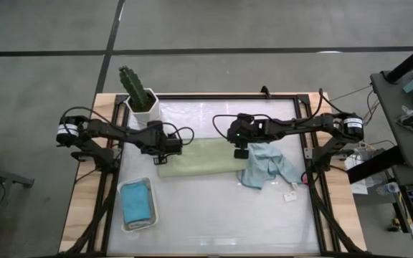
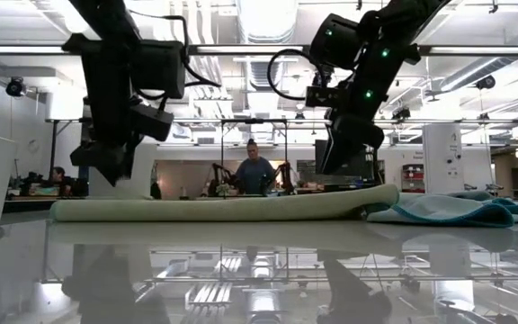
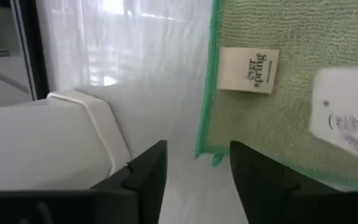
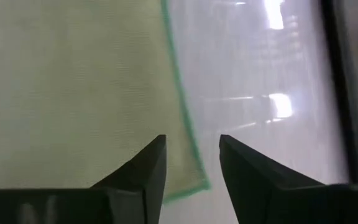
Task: Fold microfiber towels
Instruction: Fold the green microfiber towel
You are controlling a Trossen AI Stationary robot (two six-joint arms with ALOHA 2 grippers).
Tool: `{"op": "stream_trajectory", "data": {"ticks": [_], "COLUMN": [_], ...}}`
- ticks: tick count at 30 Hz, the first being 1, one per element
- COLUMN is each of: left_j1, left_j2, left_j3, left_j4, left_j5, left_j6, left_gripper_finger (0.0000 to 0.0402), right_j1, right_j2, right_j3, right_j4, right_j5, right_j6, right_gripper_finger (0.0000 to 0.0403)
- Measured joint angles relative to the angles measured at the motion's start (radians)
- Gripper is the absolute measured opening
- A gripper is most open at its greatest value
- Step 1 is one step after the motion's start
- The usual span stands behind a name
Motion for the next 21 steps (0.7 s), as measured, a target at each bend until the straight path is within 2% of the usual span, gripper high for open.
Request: {"op": "stream_trajectory", "data": {"ticks": [4,7,15,18,21], "left_j1": [0.0,-0.005,-0.054,-0.099,-0.138], "left_j2": [-0.002,-0.003,-0.003,-0.004,-0.004], "left_j3": [0.03,0.053,0.103,0.103,0.082], "left_j4": [-0.059,-0.057,-0.061,0.003,0.154], "left_j5": [0.0,0.001,0.004,0.013,0.036], "left_j6": [-0.001,-0.012,-0.071,-0.102,-0.102], "left_gripper_finger": [0.0168,0.0169,0.0169,0.0169,0.0169], "right_j1": [0.0,0.0,-0.011,-0.012,-0.011], "right_j2": [-0.001,-0.001,-0.001,-0.001,-0.001], "right_j3": [0.0,0.0,-0.002,-0.004,-0.004], "right_j4": [-0.001,-0.004,-0.104,-0.121,-0.114], "right_j5": [-0.1,-0.163,-0.168,-0.167,-0.167], "right_j6": [0.095,0.271,0.532,0.557,0.557], "right_gripper_finger": [0.0136,0.0136,0.0183,0.0206,0.0222]}}
